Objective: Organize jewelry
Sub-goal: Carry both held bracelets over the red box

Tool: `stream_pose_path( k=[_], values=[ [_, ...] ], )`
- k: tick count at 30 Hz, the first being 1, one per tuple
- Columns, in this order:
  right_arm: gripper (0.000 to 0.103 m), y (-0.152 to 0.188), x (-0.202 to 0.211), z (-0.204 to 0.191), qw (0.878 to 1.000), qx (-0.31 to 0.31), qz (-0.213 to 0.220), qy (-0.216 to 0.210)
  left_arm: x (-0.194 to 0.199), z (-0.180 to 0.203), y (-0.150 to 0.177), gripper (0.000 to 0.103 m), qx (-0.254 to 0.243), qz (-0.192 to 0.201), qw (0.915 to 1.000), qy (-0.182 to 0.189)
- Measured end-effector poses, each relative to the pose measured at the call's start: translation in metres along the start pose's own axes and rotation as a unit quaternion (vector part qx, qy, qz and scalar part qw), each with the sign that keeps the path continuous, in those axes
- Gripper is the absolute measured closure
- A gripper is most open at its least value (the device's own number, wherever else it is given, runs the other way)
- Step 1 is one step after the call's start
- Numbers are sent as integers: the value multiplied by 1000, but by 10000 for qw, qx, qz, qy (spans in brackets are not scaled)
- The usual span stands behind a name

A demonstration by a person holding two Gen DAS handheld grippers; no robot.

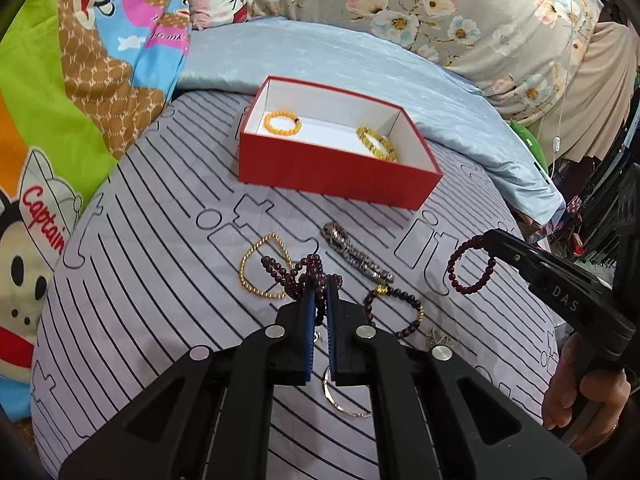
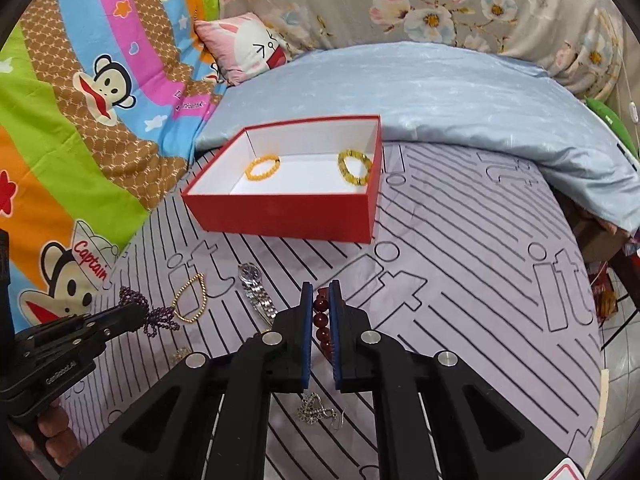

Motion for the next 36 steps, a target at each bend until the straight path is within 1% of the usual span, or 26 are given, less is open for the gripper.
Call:
stream_pose_path(
  k=[5,11,15,18,20,23,26,30,35,36],
  values=[
    [96,-23,11,-6,9996,170,212,-44,3,10,-21,98,-66,73,9999,67],
    [95,-67,9,-11,9980,301,526,-176,4,29,-68,98,-239,431,9987,142],
    [95,-101,-5,-8,9971,319,667,-188,-4,46,-105,98,-361,655,9970,201],
    [95,-121,-23,-4,9973,274,652,-215,-14,52,-126,98,-380,765,9962,181],
    [95,-129,-37,0,9977,244,598,-181,-27,53,-139,98,-342,790,9962,159],
    [95,-133,-66,8,9988,70,428,-246,-52,51,-152,98,-294,688,9972,74],
    [95,-130,-93,14,9995,-32,220,-226,-76,49,-158,98,-248,543,9982,37],
    [95,-119,-117,21,9997,-147,-16,-204,-103,45,-156,98,-264,402,9988,-52],
    [95,-102,-139,31,9990,-250,-292,-217,-123,37,-152,97,-204,289,9992,-158],
    [92,-100,-139,33,9991,-266,-291,-157,-124,35,-151,97,-186,277,9993,-192]
  ],
)
Point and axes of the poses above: each gripper's, at about its wrist camera, not at the fingertips, and x roughly against the way its jaws point, z to its right, y to its underside, the point moved 6 cm from there along -x, roughly the way its jaws point, and after that the axes turned 15 degrees about x, right-handed, at the moved point
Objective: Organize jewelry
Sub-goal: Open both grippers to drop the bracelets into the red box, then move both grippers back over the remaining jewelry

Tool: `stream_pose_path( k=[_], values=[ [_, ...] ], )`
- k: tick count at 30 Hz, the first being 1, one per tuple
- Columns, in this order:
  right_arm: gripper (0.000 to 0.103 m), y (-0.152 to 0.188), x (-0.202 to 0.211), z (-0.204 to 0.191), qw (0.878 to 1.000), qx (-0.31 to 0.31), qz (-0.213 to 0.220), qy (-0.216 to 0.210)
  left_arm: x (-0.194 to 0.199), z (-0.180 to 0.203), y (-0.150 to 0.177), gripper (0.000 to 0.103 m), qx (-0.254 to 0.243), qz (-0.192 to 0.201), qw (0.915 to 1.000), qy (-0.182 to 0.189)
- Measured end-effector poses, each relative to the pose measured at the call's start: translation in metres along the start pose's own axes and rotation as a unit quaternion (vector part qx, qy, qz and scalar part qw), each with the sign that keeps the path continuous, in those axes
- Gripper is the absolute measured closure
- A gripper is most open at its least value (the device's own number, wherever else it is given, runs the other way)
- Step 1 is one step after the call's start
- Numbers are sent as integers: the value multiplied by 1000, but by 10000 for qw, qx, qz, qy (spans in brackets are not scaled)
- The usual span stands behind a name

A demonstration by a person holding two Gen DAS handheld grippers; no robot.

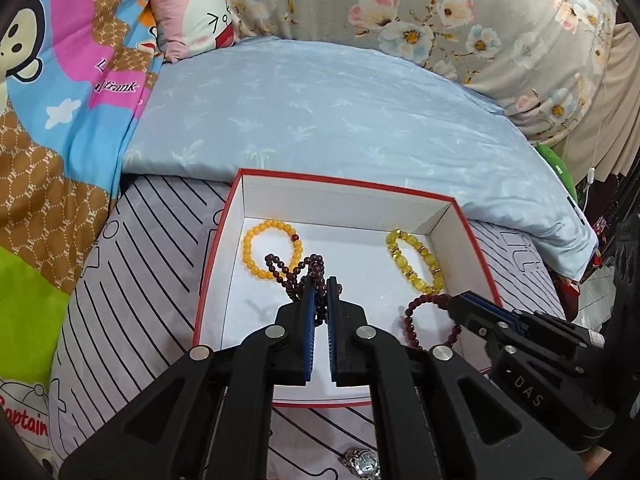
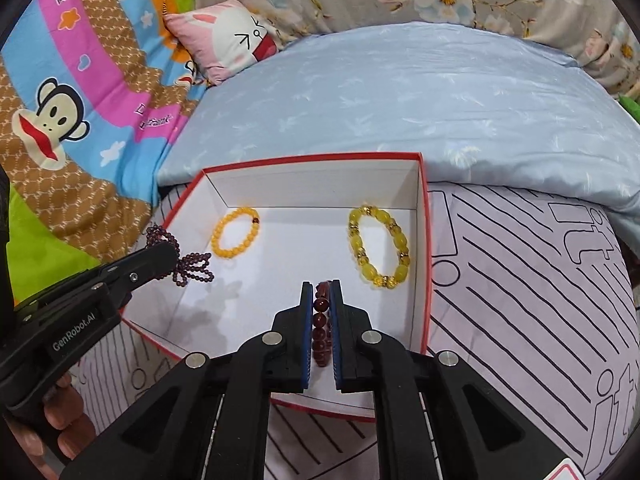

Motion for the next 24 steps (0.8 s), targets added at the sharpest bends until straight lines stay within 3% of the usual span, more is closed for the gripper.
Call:
stream_pose_path(
  k=[1,5,7,14,24],
  values=[
    [88,1,3,3,10000,-32,32,77,0,-2,0,96,41,31,10000,-46],
    [86,3,21,10,9996,-80,187,203,11,-9,-4,73,136,178,9997,-130],
    [85,9,31,10,9995,-77,228,196,20,-12,-5,70,174,252,9994,-151],
    [81,42,64,-5,9996,14,238,118,53,-27,9,66,349,335,9987,-170],
    [81,103,97,-35,9999,115,58,-26,85,-51,72,60,462,92,9986,-244]
  ],
)
Point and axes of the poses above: each gripper's, at about its wrist camera, not at the fingertips, and x roughly against the way its jaws point, z to its right, y to its underside, the point moved 6 cm from there along -x, roughly the way its jaws point, and after that the axes turned 15 degrees about x, right-handed, at the moved point
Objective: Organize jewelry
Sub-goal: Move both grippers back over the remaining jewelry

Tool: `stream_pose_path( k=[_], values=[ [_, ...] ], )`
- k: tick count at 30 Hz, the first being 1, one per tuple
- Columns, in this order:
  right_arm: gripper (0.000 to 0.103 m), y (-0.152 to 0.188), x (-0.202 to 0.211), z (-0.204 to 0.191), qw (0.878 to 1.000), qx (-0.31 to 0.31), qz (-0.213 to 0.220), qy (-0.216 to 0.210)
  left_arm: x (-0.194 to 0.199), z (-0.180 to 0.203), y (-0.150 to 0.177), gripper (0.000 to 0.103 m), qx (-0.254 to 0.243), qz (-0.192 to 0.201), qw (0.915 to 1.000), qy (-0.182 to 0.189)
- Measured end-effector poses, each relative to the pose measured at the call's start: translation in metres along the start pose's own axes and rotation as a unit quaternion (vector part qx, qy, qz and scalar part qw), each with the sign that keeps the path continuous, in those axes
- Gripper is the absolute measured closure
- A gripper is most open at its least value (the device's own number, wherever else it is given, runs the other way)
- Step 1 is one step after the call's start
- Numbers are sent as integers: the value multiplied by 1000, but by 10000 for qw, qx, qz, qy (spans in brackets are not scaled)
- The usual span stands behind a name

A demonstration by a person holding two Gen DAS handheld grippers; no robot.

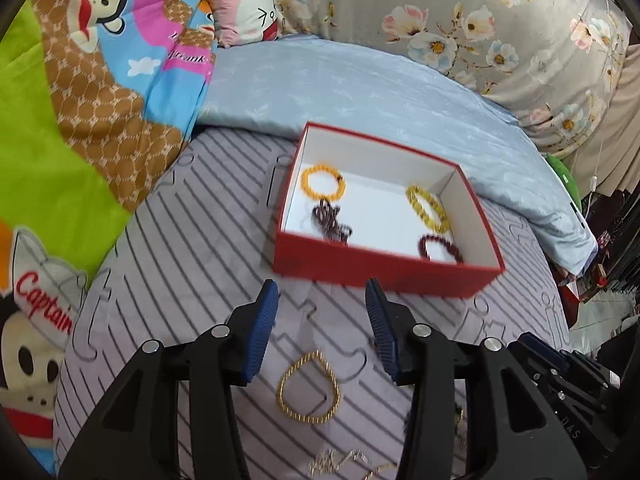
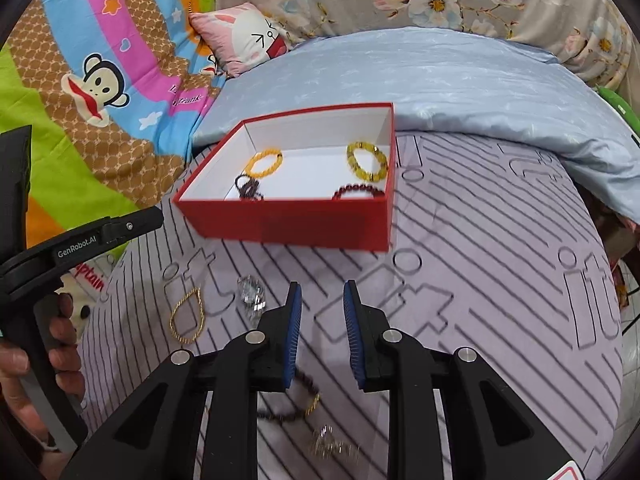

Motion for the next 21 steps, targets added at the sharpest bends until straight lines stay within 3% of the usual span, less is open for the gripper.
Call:
stream_pose_path(
  k=[12,21],
  values=[
    [81,73,17,-8,9991,-15,-417,27,16,-30,81,54,-48,-384,9989,-282],
    [81,98,19,-14,9981,-79,-607,-35,19,-38,104,54,74,-538,9981,-281]
  ],
)
Point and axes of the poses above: each gripper's, at about its wrist camera, not at the fingertips, and x roughly against the way its jaws point, z to its right, y to its underside, the point moved 6 cm from there along -x, roughly the way its jaws point, and after that the axes turned 15 degrees about x, right-handed, at the moved point
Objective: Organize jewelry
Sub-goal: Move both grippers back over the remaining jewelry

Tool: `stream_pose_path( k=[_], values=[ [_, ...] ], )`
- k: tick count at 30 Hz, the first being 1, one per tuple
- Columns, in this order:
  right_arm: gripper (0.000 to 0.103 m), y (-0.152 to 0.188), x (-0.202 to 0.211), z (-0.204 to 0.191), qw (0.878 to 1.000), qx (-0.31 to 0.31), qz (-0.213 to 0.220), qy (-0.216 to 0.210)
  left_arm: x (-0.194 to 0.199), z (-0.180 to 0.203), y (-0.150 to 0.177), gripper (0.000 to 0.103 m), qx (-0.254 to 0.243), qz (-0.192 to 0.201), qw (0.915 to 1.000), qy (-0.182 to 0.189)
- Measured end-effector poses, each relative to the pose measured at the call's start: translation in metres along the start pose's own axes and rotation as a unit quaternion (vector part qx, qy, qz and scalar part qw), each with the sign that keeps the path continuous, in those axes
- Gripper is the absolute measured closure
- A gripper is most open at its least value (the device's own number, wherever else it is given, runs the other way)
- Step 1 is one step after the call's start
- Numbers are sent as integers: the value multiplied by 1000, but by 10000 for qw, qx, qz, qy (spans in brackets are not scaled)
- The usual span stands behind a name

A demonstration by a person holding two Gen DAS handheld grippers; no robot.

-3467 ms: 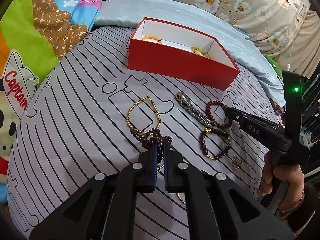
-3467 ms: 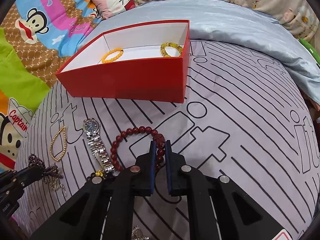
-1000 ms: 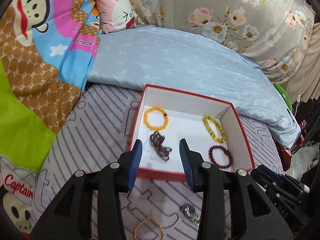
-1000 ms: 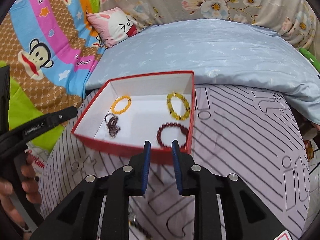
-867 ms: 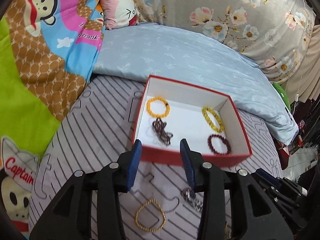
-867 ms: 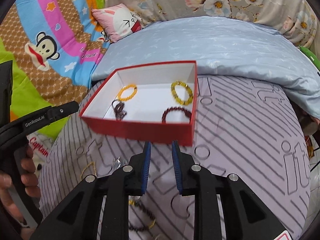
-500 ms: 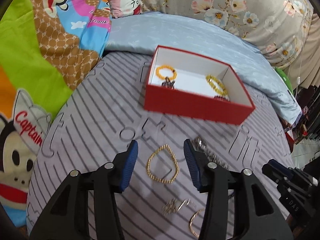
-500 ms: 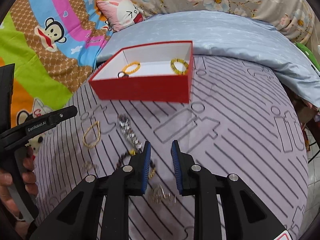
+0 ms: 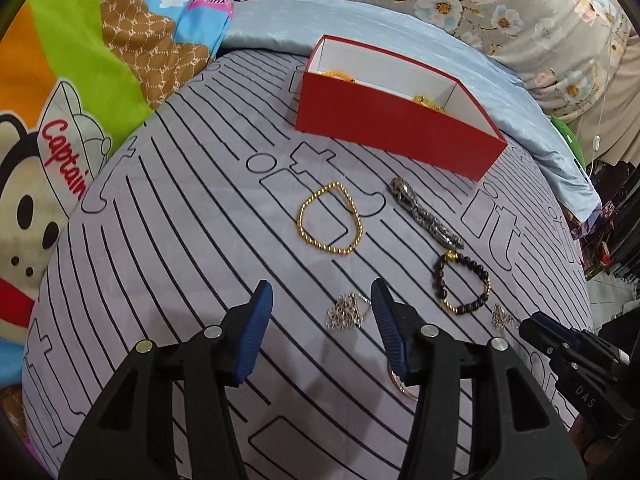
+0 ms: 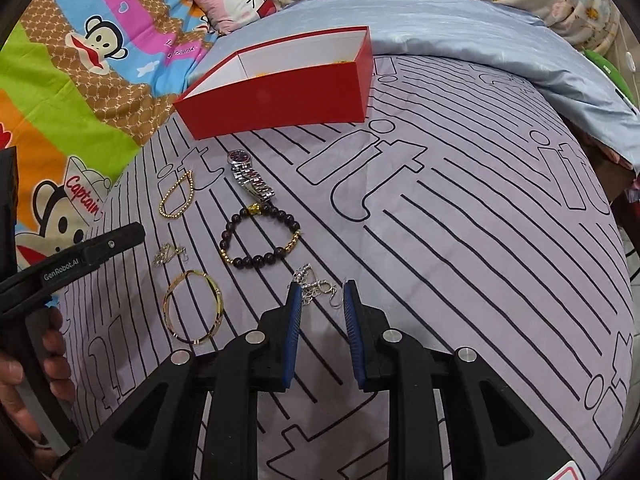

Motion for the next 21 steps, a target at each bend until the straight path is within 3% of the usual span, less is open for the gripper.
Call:
stream_pose_path(
  k=[21],
  values=[
    [81,-44,-46,-14,9995,312,-53,-11,-7,-15,-5,54,190,-27,9997,-124]
  ],
)
Point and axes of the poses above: each gripper's, at about its wrist camera, not at the fingertips, and x roughly against the way its jaws point, z to its right, y to its underside, the point moved 6 cm from there along -x, roughly the way its jaws point, and after that the axes turned 15 degrees about x, right-handed, at the moved point
